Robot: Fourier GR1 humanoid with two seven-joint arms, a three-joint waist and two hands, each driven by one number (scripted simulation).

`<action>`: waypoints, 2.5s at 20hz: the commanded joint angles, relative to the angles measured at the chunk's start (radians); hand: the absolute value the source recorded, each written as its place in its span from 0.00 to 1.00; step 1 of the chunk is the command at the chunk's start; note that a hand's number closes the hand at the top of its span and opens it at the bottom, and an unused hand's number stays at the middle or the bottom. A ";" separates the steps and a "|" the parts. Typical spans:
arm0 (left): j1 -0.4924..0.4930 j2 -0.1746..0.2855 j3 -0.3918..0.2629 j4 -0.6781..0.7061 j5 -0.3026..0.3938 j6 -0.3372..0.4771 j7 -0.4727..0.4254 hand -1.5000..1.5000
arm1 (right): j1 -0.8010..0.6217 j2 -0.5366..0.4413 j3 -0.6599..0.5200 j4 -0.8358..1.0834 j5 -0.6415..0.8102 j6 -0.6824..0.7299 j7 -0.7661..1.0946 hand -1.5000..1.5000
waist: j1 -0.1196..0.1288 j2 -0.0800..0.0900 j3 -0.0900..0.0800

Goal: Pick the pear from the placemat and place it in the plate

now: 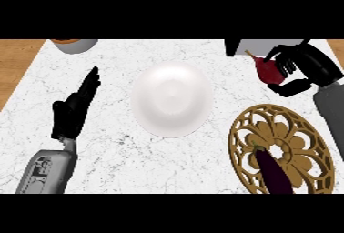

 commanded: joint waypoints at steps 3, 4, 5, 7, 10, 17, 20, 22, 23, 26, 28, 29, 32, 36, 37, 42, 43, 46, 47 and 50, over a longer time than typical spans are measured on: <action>-0.029 0.004 0.015 0.023 -0.004 0.004 0.006 0.50 | -0.140 0.045 -0.047 0.024 -0.089 0.059 -0.170 1.00 | -0.022 -0.006 -0.002; -0.014 -0.009 0.016 0.044 -0.010 0.017 -0.002 0.50 | -0.138 0.092 -0.029 0.020 -0.078 0.047 -0.146 1.00 | -0.028 -0.008 -0.002; -0.009 0.000 0.007 -0.042 -0.004 0.008 0.061 0.50 | -0.157 0.120 -0.010 0.058 -0.061 0.051 -0.145 1.00 | -0.017 -0.009 -0.002; 0.025 0.013 0.025 -0.060 0.007 -0.002 0.045 0.50 | -0.187 0.125 -0.020 0.034 -0.086 0.120 -0.110 1.00 | -0.026 -0.012 -0.003; -0.015 -0.008 0.023 0.046 -0.020 0.018 -0.013 0.50 | -0.194 0.246 0.026 0.051 -0.063 0.107 -0.035 1.00 | -0.031 -0.008 -0.003; -0.049 -0.012 0.031 0.048 -0.009 0.004 0.026 0.50 | -0.277 0.382 0.064 0.126 -0.020 0.097 0.040 1.00 | -0.028 -0.007 -0.003; -0.020 -0.024 0.029 0.071 -0.029 0.021 -0.041 0.50 | -0.251 0.460 0.097 0.095 0.008 0.066 0.109 1.00 | -0.037 -0.010 -0.003; -0.070 0.033 0.080 0.059 0.013 -0.024 -0.014 0.50 | -0.258 0.502 0.126 0.179 0.058 -0.007 0.088 1.00 | -0.026 -0.006 -0.003; -0.003 -0.026 0.010 -0.008 -0.037 0.022 0.017 0.50 | -0.292 0.468 0.130 0.197 0.094 -0.040 0.090 1.00 | -0.020 -0.007 -0.002; -0.017 -0.011 0.017 0.038 -0.028 -0.007 0.002 0.50 | -0.298 0.509 0.268 0.202 0.105 -0.108 0.224 1.00 | -0.008 -0.007 -0.003; -0.033 -0.026 0.011 0.064 -0.031 -0.004 -0.030 0.50 | -0.306 0.510 0.307 0.290 0.115 -0.145 0.211 1.00 | 0.002 -0.001 -0.003; -0.059 -0.014 0.026 0.051 -0.023 -0.007 -0.002 0.50 | -0.290 0.510 0.299 0.302 -0.002 -0.128 0.256 1.00 | 0.014 0.000 -0.003; -0.018 -0.051 -0.014 0.029 -0.054 0.021 -0.013 0.50 | -0.293 0.511 0.320 0.352 -0.043 -0.087 0.276 0.00 | 0.015 -0.001 -0.003; -0.063 -0.034 -0.001 0.025 -0.036 -0.006 0.015 0.50 | -0.237 0.511 0.393 0.355 -0.174 -0.112 0.267 0.00 | 0.039 0.004 -0.002; -0.050 -0.054 -0.033 0.007 -0.044 -0.011 0.017 0.50 | -0.244 0.511 0.379 0.392 -0.176 -0.141 0.231 0.00 | 0.057 0.011 -0.002; -0.052 -0.040 0.010 0.073 -0.036 -0.003 -0.034 0.50 | -0.202 0.512 0.359 0.337 -0.344 -0.059 0.132 0.00 | 0.032 0.008 -0.002; -0.089 -0.021 0.022 0.079 -0.029 -0.017 -0.007 0.50 | -0.226 0.512 0.303 0.332 -0.392 -0.046 0.123 0.00 | 0.029 0.009 -0.001; -0.079 -0.024 0.032 0.060 -0.029 -0.001 0.010 0.50 | -0.242 0.512 0.239 0.323 -0.478 -0.033 0.125 0.00 | 0.004 -0.001 -0.002; -0.051 -0.012 0.028 0.087 -0.017 -0.037 -0.041 0.50 | -0.275 0.512 0.176 0.377 -0.490 -0.053 0.100 0.00 | 0.011 0.010 -0.002; -0.005 0.011 0.047 0.003 -0.005 -0.036 -0.010 0.50 | -0.273 0.471 0.095 0.393 -0.556 -0.015 0.118 0.00 | -0.003 -0.003 -0.002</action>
